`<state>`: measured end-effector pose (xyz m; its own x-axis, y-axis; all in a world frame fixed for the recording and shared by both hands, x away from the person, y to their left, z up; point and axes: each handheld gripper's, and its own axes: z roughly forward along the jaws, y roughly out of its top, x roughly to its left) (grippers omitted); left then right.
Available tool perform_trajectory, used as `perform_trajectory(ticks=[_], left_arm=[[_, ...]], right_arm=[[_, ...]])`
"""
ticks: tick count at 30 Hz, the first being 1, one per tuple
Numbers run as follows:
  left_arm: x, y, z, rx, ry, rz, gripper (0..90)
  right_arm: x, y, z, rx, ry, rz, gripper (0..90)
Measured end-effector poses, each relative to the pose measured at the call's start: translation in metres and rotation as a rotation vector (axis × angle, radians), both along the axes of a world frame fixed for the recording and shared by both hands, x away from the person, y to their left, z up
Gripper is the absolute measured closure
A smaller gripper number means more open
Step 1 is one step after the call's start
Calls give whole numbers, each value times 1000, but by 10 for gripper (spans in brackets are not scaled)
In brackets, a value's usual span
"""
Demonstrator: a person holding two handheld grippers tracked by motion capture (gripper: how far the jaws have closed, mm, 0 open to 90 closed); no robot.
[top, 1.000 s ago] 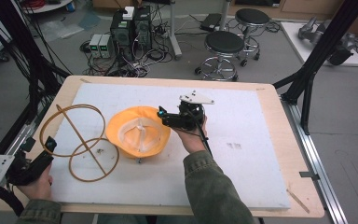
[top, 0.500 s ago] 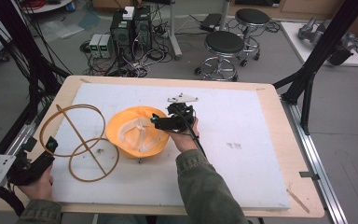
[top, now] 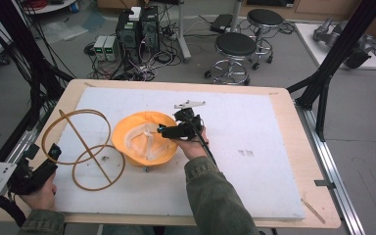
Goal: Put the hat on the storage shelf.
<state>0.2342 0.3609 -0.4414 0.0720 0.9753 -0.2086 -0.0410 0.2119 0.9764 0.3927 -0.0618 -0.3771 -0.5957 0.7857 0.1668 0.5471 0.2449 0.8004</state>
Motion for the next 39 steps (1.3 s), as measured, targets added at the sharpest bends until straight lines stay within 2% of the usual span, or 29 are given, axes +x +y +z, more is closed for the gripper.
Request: perform_trajectory(ticks=[4,11,16,20,22,24,27,32,39], left_arm=[[0,0,0,-1,-2,2,279],[0,0,0,1,-3,2,279],[0,1,0,5,1,1,279],[0,1,0,4,-2,4,279],[0,1,0,4,-1,4,279],[0,1,0,2,-3,4,279],[0,1,0,3,-2,3,279],[0,1,1,5,0,6,279],[-1,1,1,3,-2,6,279]], right_arm=[[1,1,-3,-9,32,-5,150],[2,0,-3,26,108,-26,315],[3,-1,-3,31,180,-31,533],[1,-2,-2,32,183,-54,755],[1,-4,0,56,169,-50,845],[0,-4,2,72,167,-46,861],[-1,-3,1,53,165,-49,864],[-2,-2,2,54,162,-55,865],[-6,0,4,53,131,-56,866]])
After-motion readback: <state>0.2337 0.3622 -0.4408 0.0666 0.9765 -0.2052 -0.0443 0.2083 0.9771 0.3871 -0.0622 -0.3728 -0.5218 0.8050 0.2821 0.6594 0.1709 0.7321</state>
